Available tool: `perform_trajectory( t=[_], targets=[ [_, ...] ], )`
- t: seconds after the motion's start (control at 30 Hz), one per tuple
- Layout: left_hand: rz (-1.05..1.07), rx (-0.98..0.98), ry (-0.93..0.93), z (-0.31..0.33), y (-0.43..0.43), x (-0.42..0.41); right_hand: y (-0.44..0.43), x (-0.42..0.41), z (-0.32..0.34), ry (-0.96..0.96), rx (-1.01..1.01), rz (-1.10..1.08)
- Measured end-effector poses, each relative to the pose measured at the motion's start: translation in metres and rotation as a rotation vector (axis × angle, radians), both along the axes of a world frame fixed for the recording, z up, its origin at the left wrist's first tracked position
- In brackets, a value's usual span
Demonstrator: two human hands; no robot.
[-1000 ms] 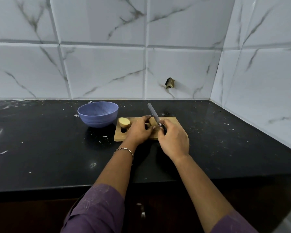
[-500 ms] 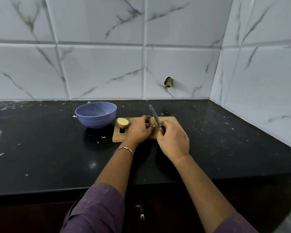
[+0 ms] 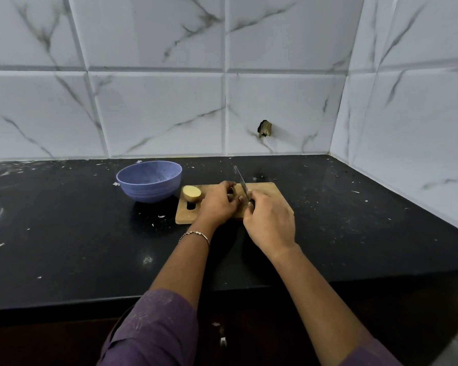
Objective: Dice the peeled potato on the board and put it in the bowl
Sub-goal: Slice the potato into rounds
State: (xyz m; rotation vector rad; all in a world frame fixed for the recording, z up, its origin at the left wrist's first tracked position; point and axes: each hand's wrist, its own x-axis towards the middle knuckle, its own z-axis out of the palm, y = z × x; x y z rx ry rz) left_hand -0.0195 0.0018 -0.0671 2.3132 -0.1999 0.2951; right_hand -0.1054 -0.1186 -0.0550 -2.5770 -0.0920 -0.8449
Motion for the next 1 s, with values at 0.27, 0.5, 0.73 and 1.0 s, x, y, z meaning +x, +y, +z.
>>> perform_trajectory(
  t=[0.27,0.5,0.73,1.0],
  targets=[
    [0.0,0.003,0.003,-0.001,0.002,0.002,0.005,0.01,0.004,0.05,0.014,0.006],
    [0.011,-0.021,0.015,0.0,0.001,0.002,0.002,0.001,0.0,0.046,0.004,0.015],
    [-0.002,-0.035,0.013,0.0,0.002,0.001,0.008,0.016,0.001,0.092,-0.047,0.013],
    [-0.006,-0.032,0.015,-0.001,0.002,0.002,0.006,0.004,-0.002,0.089,-0.12,0.001]
  ],
)
